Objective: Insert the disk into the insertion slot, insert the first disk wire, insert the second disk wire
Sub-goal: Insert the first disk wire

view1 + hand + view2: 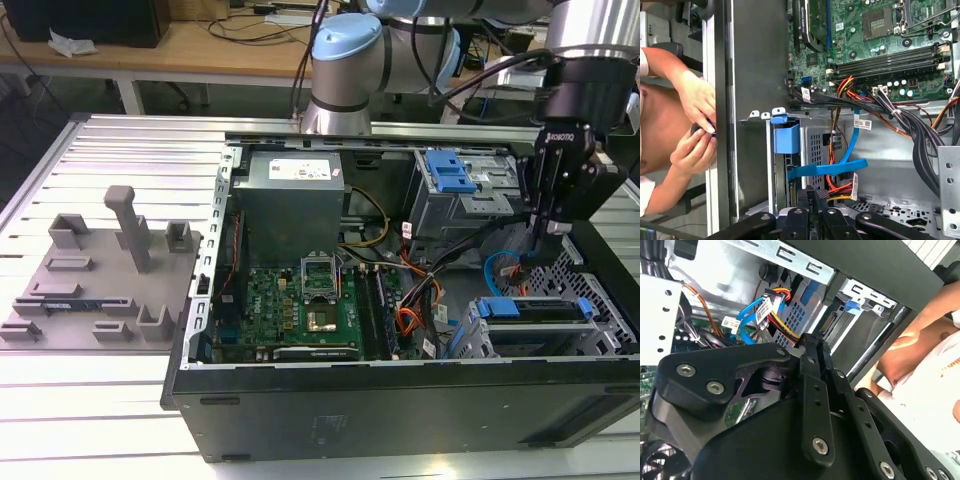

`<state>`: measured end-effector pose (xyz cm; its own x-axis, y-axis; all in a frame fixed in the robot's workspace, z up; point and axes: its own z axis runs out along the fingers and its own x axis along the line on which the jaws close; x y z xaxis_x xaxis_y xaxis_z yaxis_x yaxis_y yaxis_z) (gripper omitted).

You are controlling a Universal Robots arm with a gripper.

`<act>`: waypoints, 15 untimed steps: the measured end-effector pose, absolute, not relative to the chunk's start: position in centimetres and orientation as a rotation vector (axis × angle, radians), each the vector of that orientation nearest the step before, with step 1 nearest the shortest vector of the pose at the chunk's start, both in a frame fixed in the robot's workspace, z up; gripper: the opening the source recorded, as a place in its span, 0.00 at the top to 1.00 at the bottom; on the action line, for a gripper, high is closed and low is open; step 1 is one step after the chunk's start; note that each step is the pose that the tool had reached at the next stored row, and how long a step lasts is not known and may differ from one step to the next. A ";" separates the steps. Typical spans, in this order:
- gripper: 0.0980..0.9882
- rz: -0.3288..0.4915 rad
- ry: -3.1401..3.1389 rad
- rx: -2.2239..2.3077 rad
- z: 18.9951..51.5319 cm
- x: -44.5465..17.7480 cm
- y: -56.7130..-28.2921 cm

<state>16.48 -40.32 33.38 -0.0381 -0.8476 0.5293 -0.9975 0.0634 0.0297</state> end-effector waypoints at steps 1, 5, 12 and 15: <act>0.93 0.487 -1.946 1.842 33.4 16.5 -40.7; 0.93 0.441 -1.977 1.874 33.4 16.5 -41.5; 0.93 0.394 -2.009 1.903 34.5 17.0 -42.4; 0.93 0.362 -2.031 1.922 34.5 17.1 -42.6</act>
<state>17.06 -42.65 34.47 -0.0435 -0.9162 0.3985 -0.9974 0.0627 0.0353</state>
